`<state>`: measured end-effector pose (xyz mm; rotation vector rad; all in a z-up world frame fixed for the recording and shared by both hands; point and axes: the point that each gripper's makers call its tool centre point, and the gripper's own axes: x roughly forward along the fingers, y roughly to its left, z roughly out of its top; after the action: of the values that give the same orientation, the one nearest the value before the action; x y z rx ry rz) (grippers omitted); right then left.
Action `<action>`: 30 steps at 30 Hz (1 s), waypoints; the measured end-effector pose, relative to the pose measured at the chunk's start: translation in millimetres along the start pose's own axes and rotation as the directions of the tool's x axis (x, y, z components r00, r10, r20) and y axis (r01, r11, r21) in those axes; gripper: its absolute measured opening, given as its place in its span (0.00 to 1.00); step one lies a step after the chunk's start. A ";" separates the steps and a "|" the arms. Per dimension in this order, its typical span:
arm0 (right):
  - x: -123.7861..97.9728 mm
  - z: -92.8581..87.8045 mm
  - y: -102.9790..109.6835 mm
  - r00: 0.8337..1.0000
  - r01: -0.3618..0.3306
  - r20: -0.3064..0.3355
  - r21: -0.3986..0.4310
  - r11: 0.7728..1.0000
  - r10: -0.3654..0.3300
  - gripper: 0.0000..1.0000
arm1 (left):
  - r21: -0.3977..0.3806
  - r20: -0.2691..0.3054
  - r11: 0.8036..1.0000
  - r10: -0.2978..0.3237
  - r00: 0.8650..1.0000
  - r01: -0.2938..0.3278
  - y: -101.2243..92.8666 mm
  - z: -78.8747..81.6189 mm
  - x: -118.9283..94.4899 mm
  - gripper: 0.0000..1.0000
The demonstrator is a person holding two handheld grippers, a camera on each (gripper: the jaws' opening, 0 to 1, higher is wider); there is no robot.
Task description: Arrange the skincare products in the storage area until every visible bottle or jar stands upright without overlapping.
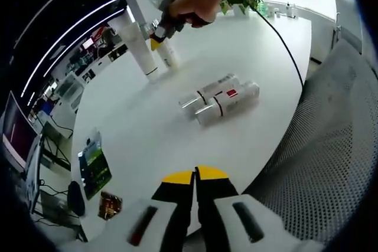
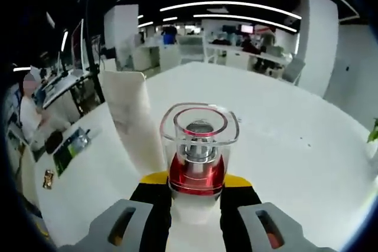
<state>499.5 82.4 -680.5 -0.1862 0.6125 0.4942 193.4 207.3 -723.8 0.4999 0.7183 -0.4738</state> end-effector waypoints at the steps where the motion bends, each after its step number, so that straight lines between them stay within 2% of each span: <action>1: -0.4 -0.6 -1.2 1.000 0.011 0.010 0.001 1.000 -0.011 0.26 | 0.001 -0.001 1.000 0.000 1.000 0.000 -0.1 -0.1 0.1 0.02; 5: -2.0 -1.4 -0.5 0.999 0.032 0.025 0.001 0.999 -0.032 0.26 | 0.002 -0.004 1.000 -0.003 1.000 0.003 -0.8 -0.2 0.2 0.02; 11: -1.9 -3.2 -2.1 0.999 0.033 0.008 0.003 0.999 -0.033 0.27 | 0.001 -0.003 1.000 -0.003 1.000 0.003 -0.6 -0.1 -0.1 0.02; 16: -2.5 -3.7 -0.3 1.000 -0.025 -0.001 -0.010 1.000 0.025 0.28 | 0.002 -0.005 1.000 -0.003 1.000 0.003 -0.8 -0.6 0.1 0.02; 19: -5.1 -9.7 5.5 0.995 -0.097 -0.017 -0.002 0.995 0.097 0.36 | 0.000 -0.006 1.000 -0.001 1.000 0.001 -0.2 -0.8 0.0 0.02; 20: -7.3 -12.4 7.6 0.991 -0.130 -0.026 -0.034 0.991 0.129 0.40 | 0.000 -0.006 1.000 -0.001 1.000 0.001 -0.1 -0.9 0.2 0.02; 22: -12.2 -19.0 10.6 0.982 -0.186 -0.054 -0.082 0.979 0.182 0.41 | 0.001 -0.006 1.000 -0.002 1.000 0.002 -0.2 -1.0 0.3 0.02; 24: -15.7 -26.0 6.0 0.975 -0.214 -0.101 -0.156 0.964 0.200 0.41 | 0.002 -0.006 1.000 -0.003 1.000 0.003 -0.5 -0.9 0.3 0.02; 30: -16.8 -31.2 -0.9 0.950 -0.295 -0.187 -0.278 0.914 0.250 0.45 | 0.005 -0.009 1.000 -0.006 1.000 0.006 -1.5 -1.5 0.7 0.02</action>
<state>472.3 65.5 -695.7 -0.4360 0.7103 0.8537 192.2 206.9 -725.6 0.5046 0.7273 -0.4792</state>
